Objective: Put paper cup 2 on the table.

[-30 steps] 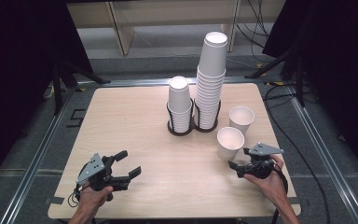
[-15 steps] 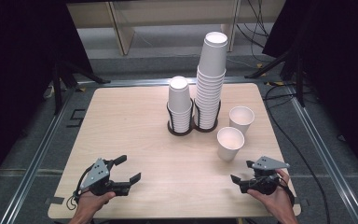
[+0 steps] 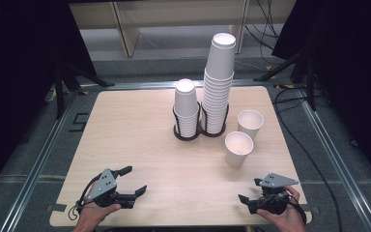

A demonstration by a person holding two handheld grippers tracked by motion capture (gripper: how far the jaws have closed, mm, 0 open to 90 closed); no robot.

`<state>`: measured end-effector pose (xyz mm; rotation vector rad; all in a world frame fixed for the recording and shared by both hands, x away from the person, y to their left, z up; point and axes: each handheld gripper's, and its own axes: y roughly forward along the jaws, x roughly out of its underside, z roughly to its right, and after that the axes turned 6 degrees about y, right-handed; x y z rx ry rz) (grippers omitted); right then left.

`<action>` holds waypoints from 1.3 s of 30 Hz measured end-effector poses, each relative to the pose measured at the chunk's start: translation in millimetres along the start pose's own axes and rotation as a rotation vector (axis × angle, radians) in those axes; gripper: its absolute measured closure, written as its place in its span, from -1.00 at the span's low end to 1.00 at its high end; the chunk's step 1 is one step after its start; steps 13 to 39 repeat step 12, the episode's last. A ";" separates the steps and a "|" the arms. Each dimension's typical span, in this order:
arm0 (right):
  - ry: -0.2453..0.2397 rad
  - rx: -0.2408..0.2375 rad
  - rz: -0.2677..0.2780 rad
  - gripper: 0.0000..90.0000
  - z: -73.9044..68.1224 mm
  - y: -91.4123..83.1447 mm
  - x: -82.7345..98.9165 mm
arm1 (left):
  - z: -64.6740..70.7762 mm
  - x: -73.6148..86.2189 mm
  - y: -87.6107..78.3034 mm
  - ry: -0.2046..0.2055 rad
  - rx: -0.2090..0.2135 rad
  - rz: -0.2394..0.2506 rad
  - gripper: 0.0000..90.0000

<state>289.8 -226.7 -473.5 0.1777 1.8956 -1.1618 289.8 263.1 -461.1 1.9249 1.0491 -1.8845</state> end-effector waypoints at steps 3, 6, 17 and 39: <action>0.004 -0.013 -0.012 -0.65 -1.4 0.0 0.9 | 0.1 -0.8 -1.7 0.002 -0.010 -0.012 -0.67; -0.006 0.003 -0.003 -0.65 -1.3 -0.3 2.2 | -1.0 0.2 -0.5 -0.003 -0.005 -0.001 -0.67; 0.027 0.003 -0.004 -0.65 0.8 0.7 3.5 | -1.3 0.1 -0.5 -0.006 -0.009 0.000 -0.67; 0.027 0.003 -0.004 -0.65 0.8 0.7 3.5 | -1.3 0.1 -0.5 -0.006 -0.009 0.000 -0.67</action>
